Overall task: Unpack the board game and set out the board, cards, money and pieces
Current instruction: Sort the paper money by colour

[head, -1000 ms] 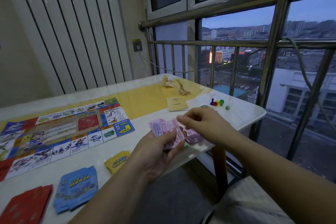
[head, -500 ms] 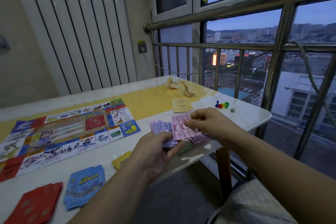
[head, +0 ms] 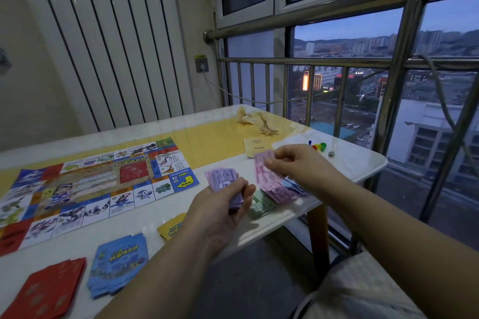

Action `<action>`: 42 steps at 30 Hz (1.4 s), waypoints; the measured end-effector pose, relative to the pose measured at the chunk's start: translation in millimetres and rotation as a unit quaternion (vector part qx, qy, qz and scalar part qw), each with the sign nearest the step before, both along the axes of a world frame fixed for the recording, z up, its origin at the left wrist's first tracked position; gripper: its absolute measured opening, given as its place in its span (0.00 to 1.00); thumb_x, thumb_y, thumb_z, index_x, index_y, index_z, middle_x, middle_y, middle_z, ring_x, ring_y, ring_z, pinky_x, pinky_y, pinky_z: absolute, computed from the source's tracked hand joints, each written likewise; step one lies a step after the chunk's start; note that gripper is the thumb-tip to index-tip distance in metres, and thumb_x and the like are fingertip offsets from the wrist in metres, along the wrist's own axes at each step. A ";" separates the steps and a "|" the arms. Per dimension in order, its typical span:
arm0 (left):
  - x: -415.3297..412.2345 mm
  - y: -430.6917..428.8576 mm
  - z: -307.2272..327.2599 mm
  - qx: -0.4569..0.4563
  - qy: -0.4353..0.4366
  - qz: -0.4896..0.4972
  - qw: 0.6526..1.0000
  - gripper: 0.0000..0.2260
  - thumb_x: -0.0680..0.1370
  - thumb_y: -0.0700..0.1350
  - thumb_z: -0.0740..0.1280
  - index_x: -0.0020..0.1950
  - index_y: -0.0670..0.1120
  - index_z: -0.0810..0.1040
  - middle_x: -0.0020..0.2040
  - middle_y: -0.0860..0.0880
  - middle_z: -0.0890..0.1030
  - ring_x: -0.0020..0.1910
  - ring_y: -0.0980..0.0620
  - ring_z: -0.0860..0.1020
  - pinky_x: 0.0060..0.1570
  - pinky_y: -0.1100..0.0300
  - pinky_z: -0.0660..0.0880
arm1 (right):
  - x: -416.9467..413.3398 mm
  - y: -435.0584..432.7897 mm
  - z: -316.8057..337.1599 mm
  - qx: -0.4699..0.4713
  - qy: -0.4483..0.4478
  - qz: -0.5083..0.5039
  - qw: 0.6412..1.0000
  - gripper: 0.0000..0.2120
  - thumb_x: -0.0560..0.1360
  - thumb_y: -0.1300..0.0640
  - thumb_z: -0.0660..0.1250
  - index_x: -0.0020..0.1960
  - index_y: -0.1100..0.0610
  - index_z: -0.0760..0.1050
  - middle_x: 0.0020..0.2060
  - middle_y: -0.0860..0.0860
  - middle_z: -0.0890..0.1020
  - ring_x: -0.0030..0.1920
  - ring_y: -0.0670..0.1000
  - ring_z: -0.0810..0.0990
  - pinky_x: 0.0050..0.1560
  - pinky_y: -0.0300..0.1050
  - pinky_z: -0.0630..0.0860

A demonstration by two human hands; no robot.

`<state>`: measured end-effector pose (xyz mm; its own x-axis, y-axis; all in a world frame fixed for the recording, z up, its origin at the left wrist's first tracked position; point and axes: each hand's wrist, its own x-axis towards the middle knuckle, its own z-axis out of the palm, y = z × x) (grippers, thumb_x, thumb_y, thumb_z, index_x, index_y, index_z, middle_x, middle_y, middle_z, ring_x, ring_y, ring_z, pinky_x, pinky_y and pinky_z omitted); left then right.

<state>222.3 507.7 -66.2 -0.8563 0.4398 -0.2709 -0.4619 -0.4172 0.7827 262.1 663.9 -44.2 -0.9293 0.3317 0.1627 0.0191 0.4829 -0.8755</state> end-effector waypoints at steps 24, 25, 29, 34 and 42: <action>7.7 -2.7 -0.8 -0.022 0.111 -0.066 0.991 0.08 0.78 0.32 0.61 0.52 0.39 0.77 0.40 0.44 0.84 0.36 0.53 0.82 0.35 0.63 0.80 | 5.8 -25.2 -11.7 0.005 0.002 0.051 0.999 0.09 0.73 0.50 0.71 0.37 0.53 0.77 0.30 0.46 0.80 0.31 0.39 0.76 0.37 0.37 0.73; 9.2 -2.8 1.3 -0.011 0.109 -0.071 0.991 0.07 0.78 0.32 0.59 0.50 0.39 0.76 0.38 0.44 0.84 0.34 0.53 0.82 0.36 0.61 0.81 | 5.9 -24.1 -11.5 -0.001 0.003 0.045 0.999 0.09 0.73 0.51 0.71 0.37 0.54 0.77 0.30 0.46 0.79 0.32 0.41 0.76 0.38 0.38 0.72; 12.4 -3.7 4.1 -0.004 0.122 -0.077 0.989 0.10 0.80 0.32 0.55 0.50 0.39 0.76 0.38 0.44 0.85 0.35 0.51 0.84 0.39 0.58 0.81 | 9.0 -22.0 -10.8 -0.046 -0.001 0.040 0.998 0.09 0.73 0.51 0.70 0.38 0.55 0.79 0.31 0.49 0.78 0.33 0.45 0.74 0.36 0.40 0.70; 8.5 -2.7 -2.8 -0.041 0.155 -0.039 0.986 0.09 0.78 0.33 0.61 0.52 0.42 0.78 0.43 0.45 0.85 0.37 0.54 0.83 0.35 0.63 0.80 | 10.9 -26.8 -15.9 -0.102 0.007 0.032 0.994 0.13 0.75 0.52 0.68 0.42 0.63 0.80 0.30 0.52 0.76 0.32 0.46 0.72 0.35 0.41 0.68; 8.2 -3.3 2.3 -0.076 0.187 -0.029 0.979 0.08 0.80 0.36 0.60 0.48 0.42 0.79 0.38 0.46 0.85 0.36 0.53 0.83 0.39 0.59 0.82 | 8.8 -29.8 -22.7 -0.146 0.041 0.019 0.988 0.11 0.77 0.54 0.65 0.46 0.60 0.82 0.39 0.62 0.82 0.37 0.52 0.77 0.41 0.46 0.73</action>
<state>230.4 504.4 -64.0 -0.8828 0.4697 -0.0083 -0.1500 -0.2650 0.9525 271.0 634.2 -67.0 -0.9295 0.3410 0.1408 -0.0710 0.2093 -0.9753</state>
